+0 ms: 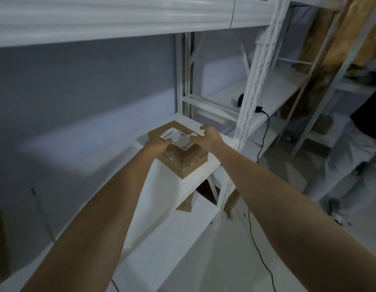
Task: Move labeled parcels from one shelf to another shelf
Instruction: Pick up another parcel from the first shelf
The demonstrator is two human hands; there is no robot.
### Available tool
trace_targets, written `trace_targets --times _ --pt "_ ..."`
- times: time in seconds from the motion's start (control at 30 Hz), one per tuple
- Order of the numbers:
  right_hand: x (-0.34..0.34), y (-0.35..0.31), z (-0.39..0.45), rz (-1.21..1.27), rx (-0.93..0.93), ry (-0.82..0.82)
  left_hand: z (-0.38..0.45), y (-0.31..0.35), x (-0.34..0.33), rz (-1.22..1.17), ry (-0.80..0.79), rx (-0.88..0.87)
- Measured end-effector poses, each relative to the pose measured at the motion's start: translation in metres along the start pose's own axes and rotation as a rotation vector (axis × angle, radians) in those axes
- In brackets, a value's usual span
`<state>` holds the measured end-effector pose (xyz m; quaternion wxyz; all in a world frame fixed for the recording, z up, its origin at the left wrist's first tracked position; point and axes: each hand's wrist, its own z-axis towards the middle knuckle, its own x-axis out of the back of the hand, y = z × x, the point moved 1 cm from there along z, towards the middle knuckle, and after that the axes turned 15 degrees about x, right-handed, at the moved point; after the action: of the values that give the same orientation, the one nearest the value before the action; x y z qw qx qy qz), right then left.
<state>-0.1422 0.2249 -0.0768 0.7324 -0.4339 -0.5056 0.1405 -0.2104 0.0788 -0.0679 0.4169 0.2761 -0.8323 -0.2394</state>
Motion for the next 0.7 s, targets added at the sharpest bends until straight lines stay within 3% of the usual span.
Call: trace_targets --times 0.2,0.33,0.5,0.7 --pt "0.005 0.017 0.050 -0.031 -0.054 -0.132 0.036 0.015 -0.005 0.043 0.015 0.066" --pt "0.002 0.035 0.078 -0.083 -0.052 -0.245 0.051 0.016 -0.012 -0.154 -0.113 0.245" --pt "-0.001 0.050 0.111 -0.052 -0.069 -0.510 0.070 0.017 -0.023 -0.300 -0.151 0.317" --pt "0.001 0.066 0.134 0.038 -0.037 -0.731 0.066 0.018 -0.039 -0.415 -0.021 0.344"
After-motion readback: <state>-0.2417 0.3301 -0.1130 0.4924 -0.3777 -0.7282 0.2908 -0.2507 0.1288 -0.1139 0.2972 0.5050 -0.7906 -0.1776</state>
